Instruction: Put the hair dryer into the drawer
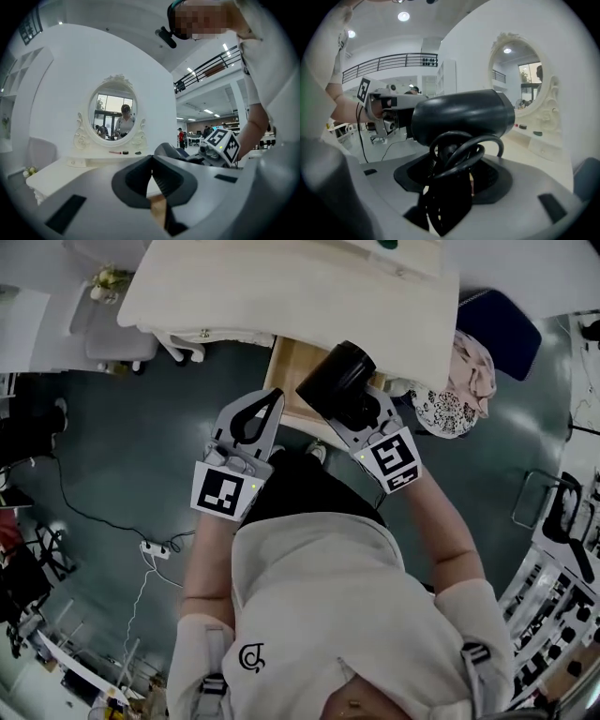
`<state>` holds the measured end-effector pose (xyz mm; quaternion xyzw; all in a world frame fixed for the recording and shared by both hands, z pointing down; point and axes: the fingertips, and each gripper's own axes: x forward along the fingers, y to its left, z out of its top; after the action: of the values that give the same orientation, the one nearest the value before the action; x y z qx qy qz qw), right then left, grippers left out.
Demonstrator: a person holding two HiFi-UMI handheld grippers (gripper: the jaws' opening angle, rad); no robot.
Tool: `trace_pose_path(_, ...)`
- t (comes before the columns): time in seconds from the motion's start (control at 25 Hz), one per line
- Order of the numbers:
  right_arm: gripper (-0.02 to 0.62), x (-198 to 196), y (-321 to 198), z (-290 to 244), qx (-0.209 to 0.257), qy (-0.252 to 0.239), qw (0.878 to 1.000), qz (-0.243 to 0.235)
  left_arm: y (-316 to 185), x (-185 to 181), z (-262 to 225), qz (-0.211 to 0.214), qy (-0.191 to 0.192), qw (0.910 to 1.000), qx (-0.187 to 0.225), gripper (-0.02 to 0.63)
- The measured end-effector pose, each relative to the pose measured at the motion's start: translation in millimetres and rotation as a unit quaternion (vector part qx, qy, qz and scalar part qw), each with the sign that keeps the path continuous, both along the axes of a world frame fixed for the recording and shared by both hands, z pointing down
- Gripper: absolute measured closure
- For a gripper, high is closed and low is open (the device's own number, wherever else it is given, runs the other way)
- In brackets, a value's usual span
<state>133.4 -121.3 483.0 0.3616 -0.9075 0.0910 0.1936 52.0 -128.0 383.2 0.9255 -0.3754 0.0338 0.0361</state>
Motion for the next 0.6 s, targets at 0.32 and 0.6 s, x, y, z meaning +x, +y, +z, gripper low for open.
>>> trace_pose_path(0.32, 0.348, -25.9, -3.1, 115.2, -0.092, 0.094, 0.986, -0.1, 2.6, -14.2, 49.3, 0.004, 0.025, 0.9989, -0.04, 0.592)
trace_pose_path(0.6, 0.348, -33.6, -4.9, 200.2, -0.158, 0.183, 0.953, -0.184, -2.6, -28.7, 76.5, -0.009, 0.025, 0.9969, -0.074, 0.592)
